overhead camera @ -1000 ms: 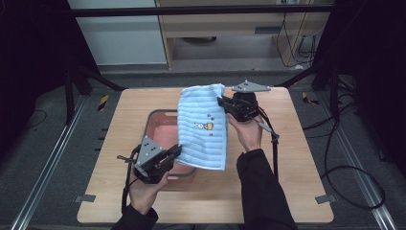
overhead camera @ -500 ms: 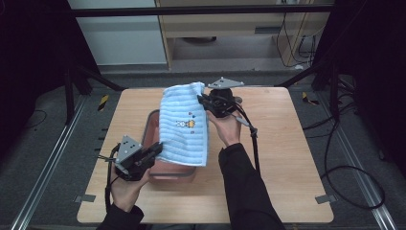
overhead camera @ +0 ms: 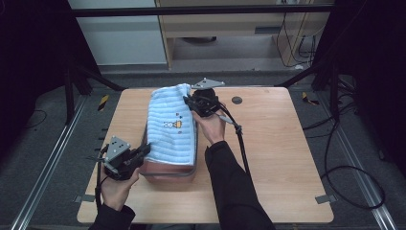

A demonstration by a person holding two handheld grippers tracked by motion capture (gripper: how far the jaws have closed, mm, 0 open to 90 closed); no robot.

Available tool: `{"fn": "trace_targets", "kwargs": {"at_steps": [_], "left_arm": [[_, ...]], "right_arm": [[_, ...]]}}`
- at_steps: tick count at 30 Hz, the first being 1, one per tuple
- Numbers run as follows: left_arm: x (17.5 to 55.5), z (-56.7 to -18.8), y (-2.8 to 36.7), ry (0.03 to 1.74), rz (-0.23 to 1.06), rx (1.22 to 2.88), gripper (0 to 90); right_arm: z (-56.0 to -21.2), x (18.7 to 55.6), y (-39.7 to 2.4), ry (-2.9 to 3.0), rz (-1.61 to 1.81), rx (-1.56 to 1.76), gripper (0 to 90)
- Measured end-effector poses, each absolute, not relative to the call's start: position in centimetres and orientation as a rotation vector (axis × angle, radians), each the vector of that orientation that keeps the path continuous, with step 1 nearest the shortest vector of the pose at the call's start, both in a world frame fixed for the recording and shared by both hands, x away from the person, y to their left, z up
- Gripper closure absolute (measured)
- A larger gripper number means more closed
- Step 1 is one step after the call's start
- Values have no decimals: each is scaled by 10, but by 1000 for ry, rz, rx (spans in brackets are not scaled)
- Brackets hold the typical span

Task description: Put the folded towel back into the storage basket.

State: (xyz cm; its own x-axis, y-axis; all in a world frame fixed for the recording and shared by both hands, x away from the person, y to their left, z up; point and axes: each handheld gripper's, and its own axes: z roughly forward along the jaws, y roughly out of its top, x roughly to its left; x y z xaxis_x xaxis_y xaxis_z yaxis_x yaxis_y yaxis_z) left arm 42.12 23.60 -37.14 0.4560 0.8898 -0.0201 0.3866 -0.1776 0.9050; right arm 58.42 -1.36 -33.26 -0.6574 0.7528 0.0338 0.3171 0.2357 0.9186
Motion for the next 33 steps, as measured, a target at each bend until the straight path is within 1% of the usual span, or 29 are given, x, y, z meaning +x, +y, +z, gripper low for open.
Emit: {"fn": "trace_targets", "kwargs": {"at_steps": [8,14,33], "left_arm": [[427,-383,239,1125,675,1795,864],[428,-392,237,1160,640,1813,864],[427,-417,239,1191,637,1889,864]], "right_arm": [[-349,591,-5,2131,1382,989,843],[-363,593,-1,2157,1363,994,844],[-399,593,3,2210,1309,1033,842]]}}
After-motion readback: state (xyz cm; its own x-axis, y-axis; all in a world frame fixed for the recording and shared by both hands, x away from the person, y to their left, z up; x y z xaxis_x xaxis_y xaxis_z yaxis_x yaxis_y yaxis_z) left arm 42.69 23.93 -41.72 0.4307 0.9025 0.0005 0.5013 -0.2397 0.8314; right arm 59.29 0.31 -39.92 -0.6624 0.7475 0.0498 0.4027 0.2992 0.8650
